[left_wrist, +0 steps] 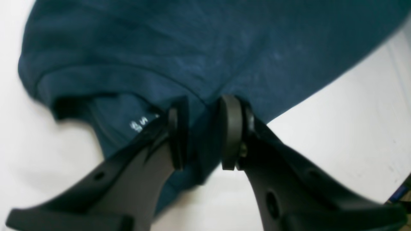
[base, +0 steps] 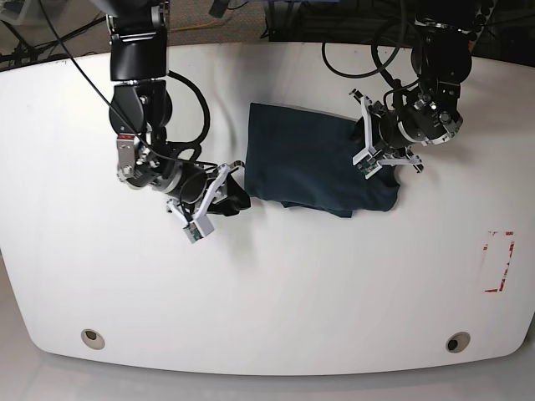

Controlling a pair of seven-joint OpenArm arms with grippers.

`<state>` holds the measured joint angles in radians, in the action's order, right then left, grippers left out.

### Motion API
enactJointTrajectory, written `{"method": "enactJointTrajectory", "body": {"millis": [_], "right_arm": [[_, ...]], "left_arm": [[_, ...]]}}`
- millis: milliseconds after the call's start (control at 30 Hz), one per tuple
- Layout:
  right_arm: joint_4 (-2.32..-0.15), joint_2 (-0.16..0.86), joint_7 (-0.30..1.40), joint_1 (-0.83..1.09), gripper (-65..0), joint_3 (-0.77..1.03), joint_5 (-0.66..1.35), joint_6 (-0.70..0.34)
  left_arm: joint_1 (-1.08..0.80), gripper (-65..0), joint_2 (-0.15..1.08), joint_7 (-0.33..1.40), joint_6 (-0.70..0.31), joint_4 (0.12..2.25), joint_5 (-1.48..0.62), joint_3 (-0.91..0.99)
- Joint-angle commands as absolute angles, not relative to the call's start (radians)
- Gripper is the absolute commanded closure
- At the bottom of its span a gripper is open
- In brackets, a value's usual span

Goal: Fold the T-shirt properly
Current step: 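Grasp the folded bundle with both grippers and rotate it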

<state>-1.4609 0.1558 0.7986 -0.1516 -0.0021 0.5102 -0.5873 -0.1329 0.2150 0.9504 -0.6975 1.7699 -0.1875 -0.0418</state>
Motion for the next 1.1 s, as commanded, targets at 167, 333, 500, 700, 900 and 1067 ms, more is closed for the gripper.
{"method": "enactJointTrajectory", "body": {"millis": [167,333,500,700,900,1067], "right_arm": [[-1.623,0.159,0.881,-0.134,-15.9,-0.008,0.722,-0.595],[-1.626,0.114,0.878,-0.125,-15.9,-0.12,0.662,-0.59],[-1.601,0.033,0.877,-0.127,-15.9,-0.168,0.481,-0.591],[-1.497,0.001,0.774,-0.163,-15.9,-0.166,0.282,-0.599],[-1.366,0.088,0.68,-0.186,-15.5,-0.154,0.303,-0.599],[-1.319,0.12,0.647,-0.17,-15.4,-0.156,0.361,-0.599]], "left_arm": [[-0.111,-15.0,0.226,0.941,-0.698,1.75,-0.196,-0.038],[-0.111,-15.0,0.226,0.941,-0.698,1.748,-0.196,-0.038],[-0.111,-15.0,0.223,0.941,-0.698,1.75,-0.196,-0.038],[-0.111,-15.0,0.228,0.941,-0.698,1.738,-0.196,-0.039],[-0.087,-15.0,0.249,0.915,-0.698,1.667,-0.196,-0.044],[-0.039,-15.0,0.259,0.888,-0.698,1.589,-0.196,-0.044]]}}
